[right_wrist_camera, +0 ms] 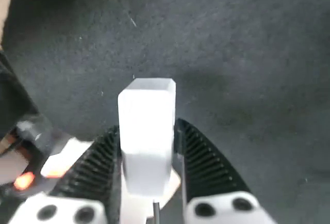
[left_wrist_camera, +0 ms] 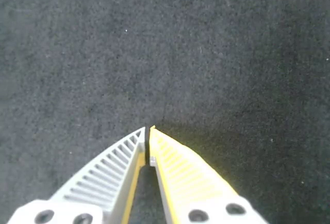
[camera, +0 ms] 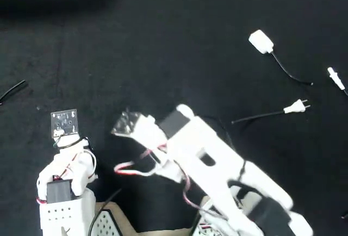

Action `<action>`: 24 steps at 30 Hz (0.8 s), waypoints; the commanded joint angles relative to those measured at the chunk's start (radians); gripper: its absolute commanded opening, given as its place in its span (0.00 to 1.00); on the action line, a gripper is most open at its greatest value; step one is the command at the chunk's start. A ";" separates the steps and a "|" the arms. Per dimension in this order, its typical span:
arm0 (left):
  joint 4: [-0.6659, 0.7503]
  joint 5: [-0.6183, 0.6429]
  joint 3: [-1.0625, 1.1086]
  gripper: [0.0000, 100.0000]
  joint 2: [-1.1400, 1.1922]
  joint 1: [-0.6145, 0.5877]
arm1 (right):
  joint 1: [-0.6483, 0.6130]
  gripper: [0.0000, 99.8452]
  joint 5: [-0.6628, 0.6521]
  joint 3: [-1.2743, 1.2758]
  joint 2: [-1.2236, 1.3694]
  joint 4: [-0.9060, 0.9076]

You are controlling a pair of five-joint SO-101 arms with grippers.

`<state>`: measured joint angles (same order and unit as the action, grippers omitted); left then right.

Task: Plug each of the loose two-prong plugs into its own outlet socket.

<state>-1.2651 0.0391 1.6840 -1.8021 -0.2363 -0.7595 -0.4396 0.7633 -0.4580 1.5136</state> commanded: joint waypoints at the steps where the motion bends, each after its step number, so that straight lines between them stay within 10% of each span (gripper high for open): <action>1: -0.008 -0.005 0.018 0.03 -0.009 0.001 | -0.008 0.05 -0.017 0.134 -0.107 -0.084; 10: -0.008 -0.005 0.018 0.03 -0.009 0.001 | -0.020 0.37 -0.023 0.116 -0.166 -0.101; 24: -0.008 -0.005 0.018 0.03 -0.009 0.001 | 0.129 0.38 -0.229 0.194 -0.165 -0.100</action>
<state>-1.2651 0.0391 1.6840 -1.8021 -0.2363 -0.7073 -0.6360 0.9490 -0.6022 1.4154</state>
